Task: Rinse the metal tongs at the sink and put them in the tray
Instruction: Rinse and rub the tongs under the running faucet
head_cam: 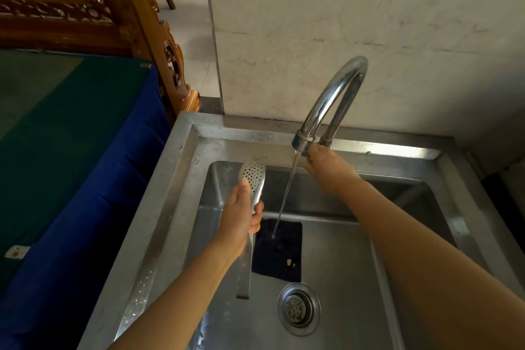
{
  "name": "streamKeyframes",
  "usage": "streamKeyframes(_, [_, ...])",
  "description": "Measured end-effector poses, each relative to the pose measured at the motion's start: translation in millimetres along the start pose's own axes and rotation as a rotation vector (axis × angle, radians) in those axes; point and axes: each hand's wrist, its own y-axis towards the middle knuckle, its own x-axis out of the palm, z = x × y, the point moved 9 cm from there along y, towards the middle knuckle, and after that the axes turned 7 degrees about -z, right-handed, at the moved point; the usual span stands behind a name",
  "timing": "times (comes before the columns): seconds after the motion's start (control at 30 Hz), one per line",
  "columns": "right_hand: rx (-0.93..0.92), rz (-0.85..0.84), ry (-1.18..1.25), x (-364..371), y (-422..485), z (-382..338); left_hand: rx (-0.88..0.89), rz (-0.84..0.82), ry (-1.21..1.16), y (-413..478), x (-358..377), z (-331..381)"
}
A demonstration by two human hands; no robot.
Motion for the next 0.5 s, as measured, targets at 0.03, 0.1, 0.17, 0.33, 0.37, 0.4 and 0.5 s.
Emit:
streamKeyframes(0.03, [0.0, 0.017, 0.043, -2, -6, 0, -0.016, 0.0, 0.006, -1, 0, -2])
streamKeyframes(0.1, [-0.008, 0.082, 0.111, -8, -20, 2, -0.062, 0.007, 0.021, -1, 2, -7])
streamKeyframes(0.17, [-0.021, 0.157, 0.193, -14, -37, 3, -0.117, 0.022, 0.046, -1, 4, -15])
streamKeyframes(0.33, [-0.055, 0.242, 0.383, -8, -78, 0, -0.17, 0.036, 0.12, -8, 15, -29])
streamKeyframes(0.37, [-0.057, 0.262, 0.44, -7, -83, 1, -0.187, 0.051, 0.129, -9, 16, -32])
streamKeyframes(0.4, [-0.056, 0.27, 0.505, -5, -87, 3, -0.202, 0.075, 0.134, -12, 18, -35])
streamKeyframes(0.5, [-0.074, 0.19, 0.65, 3, -82, -1, -0.218, 0.137, 0.171, -17, 25, -38])
